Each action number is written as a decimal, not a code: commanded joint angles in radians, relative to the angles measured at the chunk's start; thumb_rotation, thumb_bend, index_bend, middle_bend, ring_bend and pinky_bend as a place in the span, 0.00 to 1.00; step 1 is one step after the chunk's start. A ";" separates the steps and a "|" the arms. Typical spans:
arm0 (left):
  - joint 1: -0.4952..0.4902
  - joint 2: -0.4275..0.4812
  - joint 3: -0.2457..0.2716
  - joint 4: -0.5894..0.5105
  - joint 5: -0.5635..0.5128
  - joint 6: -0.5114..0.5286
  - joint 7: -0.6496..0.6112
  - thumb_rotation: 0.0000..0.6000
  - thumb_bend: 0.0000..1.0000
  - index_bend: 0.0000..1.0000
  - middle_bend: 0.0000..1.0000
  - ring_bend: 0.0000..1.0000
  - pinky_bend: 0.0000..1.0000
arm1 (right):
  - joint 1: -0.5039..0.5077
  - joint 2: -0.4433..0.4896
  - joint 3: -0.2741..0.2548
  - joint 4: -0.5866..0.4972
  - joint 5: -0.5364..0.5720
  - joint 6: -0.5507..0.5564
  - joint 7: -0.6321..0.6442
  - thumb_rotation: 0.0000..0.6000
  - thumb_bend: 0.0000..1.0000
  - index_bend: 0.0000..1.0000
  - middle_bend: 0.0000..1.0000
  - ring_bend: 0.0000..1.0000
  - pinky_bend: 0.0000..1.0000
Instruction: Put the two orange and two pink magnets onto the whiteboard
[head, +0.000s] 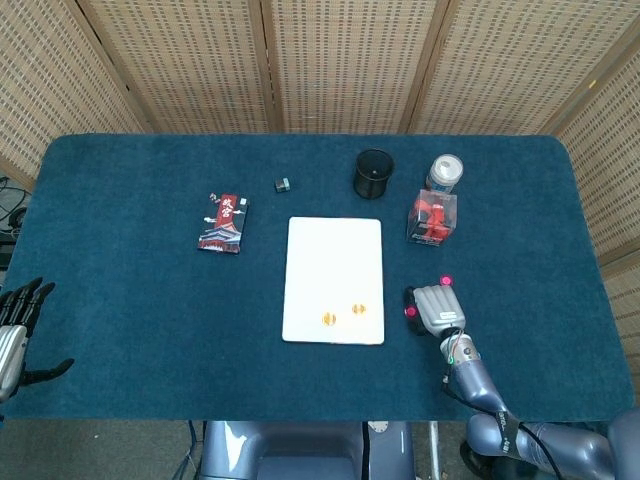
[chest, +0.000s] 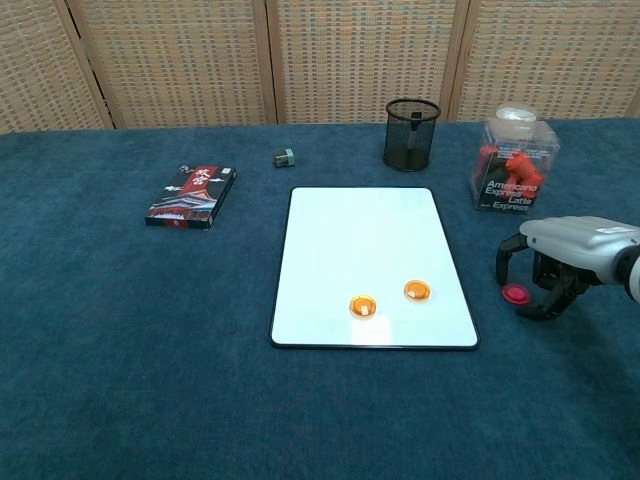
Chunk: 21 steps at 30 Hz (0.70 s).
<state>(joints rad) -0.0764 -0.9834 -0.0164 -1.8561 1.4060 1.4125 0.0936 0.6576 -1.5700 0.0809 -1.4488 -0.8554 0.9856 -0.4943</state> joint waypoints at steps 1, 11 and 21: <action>-0.001 0.001 0.001 -0.001 -0.001 -0.003 -0.001 1.00 0.09 0.00 0.00 0.00 0.00 | -0.003 0.001 0.000 0.004 0.006 -0.006 -0.001 1.00 0.36 0.44 0.96 1.00 1.00; -0.003 -0.001 0.001 -0.001 -0.003 -0.006 0.004 1.00 0.09 0.00 0.00 0.00 0.00 | -0.012 0.000 0.008 0.018 -0.006 -0.019 0.026 1.00 0.36 0.54 0.96 1.00 1.00; -0.002 -0.001 0.001 -0.001 -0.002 -0.005 0.002 1.00 0.09 0.00 0.00 0.00 0.00 | -0.024 -0.006 0.015 0.029 -0.033 -0.018 0.055 1.00 0.36 0.56 0.96 1.00 1.00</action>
<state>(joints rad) -0.0785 -0.9840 -0.0153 -1.8577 1.4037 1.4078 0.0958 0.6345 -1.5759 0.0948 -1.4197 -0.8881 0.9671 -0.4405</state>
